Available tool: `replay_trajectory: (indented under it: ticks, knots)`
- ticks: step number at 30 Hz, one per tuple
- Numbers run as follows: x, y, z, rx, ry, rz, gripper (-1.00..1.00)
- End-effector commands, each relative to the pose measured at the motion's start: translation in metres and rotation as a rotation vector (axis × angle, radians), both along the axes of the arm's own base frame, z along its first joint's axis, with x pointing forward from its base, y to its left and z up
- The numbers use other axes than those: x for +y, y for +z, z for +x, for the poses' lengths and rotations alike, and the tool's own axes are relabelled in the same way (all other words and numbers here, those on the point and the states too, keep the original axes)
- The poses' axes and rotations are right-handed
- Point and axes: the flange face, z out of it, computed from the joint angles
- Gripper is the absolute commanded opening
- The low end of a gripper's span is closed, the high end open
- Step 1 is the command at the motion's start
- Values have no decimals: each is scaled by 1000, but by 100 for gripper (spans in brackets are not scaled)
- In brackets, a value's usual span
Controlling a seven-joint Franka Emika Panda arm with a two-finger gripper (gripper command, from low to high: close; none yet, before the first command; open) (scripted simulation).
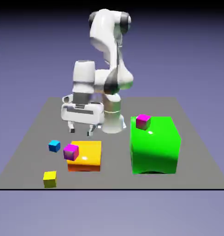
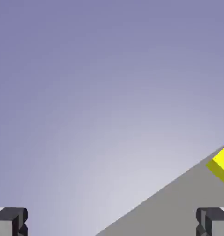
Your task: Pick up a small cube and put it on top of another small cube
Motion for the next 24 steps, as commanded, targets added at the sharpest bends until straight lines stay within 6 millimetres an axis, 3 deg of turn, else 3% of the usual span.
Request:
replay_trajectory:
  ticks: [1, 8, 14, 16, 20, 21, 22, 24]
  knots:
    - [-7, -9, 5, 25, -38, 22, 0]
    - [-88, -84, 21, 201, -369, 179, 0]
    - [-154, -157, 14, 351, -655, 314, 0]
    - [-157, -161, 13, 357, -667, 320, 0]
    - [-148, -230, 12, 357, -667, 320, 0]
    - [-148, -230, 12, 357, -667, 320, -100]
    - [-148, -230, 12, 357, -667, 320, -100]
    - [-154, -193, 14, 357, -667, 320, -100]
